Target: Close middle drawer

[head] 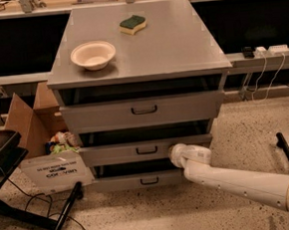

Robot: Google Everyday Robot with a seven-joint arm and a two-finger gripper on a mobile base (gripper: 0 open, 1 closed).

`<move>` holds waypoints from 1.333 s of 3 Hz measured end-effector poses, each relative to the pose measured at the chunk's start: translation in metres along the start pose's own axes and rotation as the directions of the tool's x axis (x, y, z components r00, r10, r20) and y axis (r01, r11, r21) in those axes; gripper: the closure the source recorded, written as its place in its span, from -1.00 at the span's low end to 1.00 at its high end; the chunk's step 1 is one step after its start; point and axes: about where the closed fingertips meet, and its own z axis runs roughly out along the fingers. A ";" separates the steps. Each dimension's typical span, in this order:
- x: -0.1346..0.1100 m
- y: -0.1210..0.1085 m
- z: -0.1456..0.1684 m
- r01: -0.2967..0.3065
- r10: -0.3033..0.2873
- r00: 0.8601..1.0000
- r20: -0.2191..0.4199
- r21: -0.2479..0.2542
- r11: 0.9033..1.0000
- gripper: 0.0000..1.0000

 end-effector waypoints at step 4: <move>0.000 0.002 -0.002 0.000 0.000 1.000 0.000 0.000 1.000 -0.31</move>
Offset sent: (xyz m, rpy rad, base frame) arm 0.0000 0.0000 0.0000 0.0000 0.0000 0.0000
